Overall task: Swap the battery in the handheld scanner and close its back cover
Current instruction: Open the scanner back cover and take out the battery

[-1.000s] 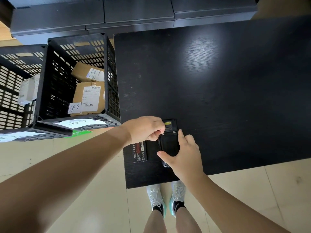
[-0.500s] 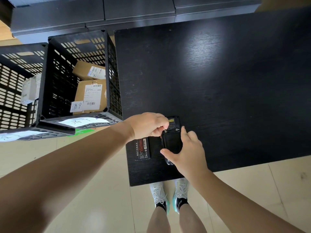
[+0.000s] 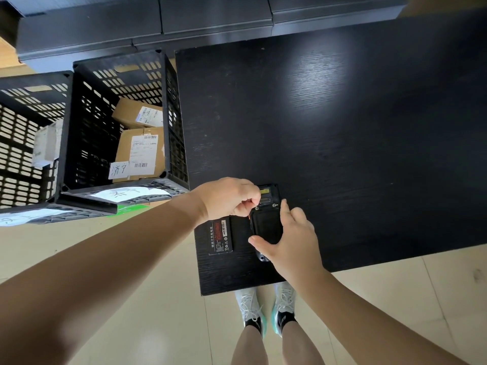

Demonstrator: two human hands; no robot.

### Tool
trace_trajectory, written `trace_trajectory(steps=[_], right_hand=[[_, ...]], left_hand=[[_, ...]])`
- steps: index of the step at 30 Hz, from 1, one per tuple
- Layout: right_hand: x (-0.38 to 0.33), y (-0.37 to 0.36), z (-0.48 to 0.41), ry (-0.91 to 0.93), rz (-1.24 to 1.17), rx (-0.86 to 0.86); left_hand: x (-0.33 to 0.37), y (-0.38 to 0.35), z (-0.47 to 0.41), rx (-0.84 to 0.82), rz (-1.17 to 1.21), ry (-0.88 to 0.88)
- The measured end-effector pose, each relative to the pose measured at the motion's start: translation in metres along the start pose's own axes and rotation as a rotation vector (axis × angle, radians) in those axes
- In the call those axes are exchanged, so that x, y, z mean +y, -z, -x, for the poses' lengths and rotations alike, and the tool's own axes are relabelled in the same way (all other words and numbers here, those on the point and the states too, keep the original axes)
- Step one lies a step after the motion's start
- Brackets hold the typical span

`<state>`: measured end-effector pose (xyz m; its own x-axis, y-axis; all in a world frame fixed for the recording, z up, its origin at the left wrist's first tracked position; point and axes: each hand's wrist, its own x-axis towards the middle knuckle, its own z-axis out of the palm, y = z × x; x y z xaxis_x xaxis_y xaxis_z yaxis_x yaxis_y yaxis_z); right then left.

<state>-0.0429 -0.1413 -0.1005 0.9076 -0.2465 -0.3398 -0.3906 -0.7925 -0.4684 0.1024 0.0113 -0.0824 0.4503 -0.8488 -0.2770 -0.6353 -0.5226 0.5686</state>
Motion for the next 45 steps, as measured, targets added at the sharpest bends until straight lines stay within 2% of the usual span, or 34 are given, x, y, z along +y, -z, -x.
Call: trace_trajectory(steps=[5, 8, 10, 12, 15, 18, 20, 28, 39, 45], right_hand=[[0.003, 0.007, 0.002, 0.047, 0.007, -0.039], [0.015, 0.026, -0.001, -0.012, -0.261, -0.077], [0.029, 0.043, -0.012, 0.032, -0.317, -0.011], [0.041, 0.06, -0.029, 0.163, -0.261, -0.006], [0.047, 0.076, -0.054, 0.359, -0.136, -0.197], [0.043, 0.079, -0.074, 0.504, -0.038, -0.324], [0.039, 0.077, -0.083, 0.546, 0.044, -0.368], [0.029, 0.074, -0.104, 0.77, 0.172, -0.416], [0.028, 0.071, -0.119, 1.026, 0.252, -0.402], [0.021, 0.075, -0.13, 1.131, 0.321, -0.458]], left_hand=[[0.012, 0.0, 0.009, 0.046, 0.001, 0.078], [0.035, -0.019, 0.027, 0.309, 0.209, 0.306], [0.063, -0.039, 0.037, 0.458, 0.397, 0.523], [0.096, -0.06, 0.036, 0.537, 0.529, 0.695], [0.139, -0.088, 0.018, 0.619, 0.659, 0.955], [0.165, -0.103, -0.003, 0.677, 0.644, 1.182], [0.171, -0.108, -0.013, 0.688, 0.596, 1.256], [0.163, -0.123, -0.016, 0.741, 0.442, 1.259], [0.158, -0.128, -0.016, 0.812, 0.475, 1.285], [0.157, -0.131, -0.017, 0.838, 0.497, 1.281]])
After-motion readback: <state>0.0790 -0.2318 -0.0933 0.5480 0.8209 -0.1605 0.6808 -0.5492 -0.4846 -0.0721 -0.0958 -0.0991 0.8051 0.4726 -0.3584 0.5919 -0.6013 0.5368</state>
